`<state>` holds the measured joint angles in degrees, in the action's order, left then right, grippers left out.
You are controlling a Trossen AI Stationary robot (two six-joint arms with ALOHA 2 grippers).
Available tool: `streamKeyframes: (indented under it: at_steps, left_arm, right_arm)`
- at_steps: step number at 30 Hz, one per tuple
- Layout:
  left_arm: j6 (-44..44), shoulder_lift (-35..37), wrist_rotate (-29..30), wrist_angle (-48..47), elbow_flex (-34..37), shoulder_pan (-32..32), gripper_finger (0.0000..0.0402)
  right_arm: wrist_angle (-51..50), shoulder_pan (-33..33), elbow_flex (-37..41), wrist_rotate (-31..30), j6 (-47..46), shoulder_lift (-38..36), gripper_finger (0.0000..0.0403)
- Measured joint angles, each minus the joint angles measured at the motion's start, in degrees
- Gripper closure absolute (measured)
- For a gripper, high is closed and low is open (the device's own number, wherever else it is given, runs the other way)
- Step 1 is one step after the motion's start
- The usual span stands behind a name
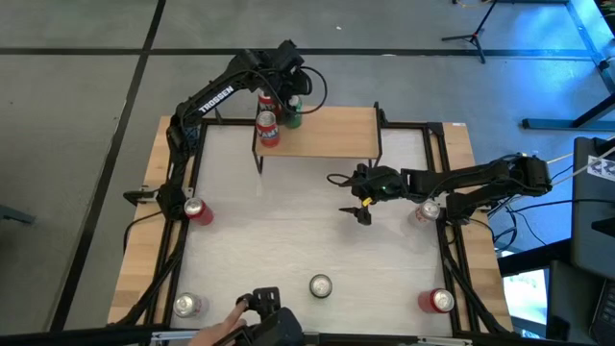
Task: Place canned beverage on shelf
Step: Put the top green soda can on the shelf
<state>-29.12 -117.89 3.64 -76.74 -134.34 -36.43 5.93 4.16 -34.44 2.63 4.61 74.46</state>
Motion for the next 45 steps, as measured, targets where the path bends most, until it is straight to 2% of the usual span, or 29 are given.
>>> streamKeyframes:
  at_steps: [32, 41, 45]
  left_arm:
    - [-4.6, -0.1, 2.0, 4.1, -0.5, 1.6, 0.0070]
    - [-4.0, 0.6, 6.2, 1.8, -0.6, 5.0, 0.0070]
    - [-3.1, 0.6, 11.9, 0.3, -0.6, 7.9, 0.0070]
  right_arm:
    - [0.0, 0.0, 0.0, 1.6, 0.2, 0.0, 0.0033]
    - [0.0, 0.0, 0.0, 1.6, 1.5, 0.0, 0.0033]
    - [-0.3, 0.0, 0.0, 1.6, 1.6, 0.0, 0.0033]
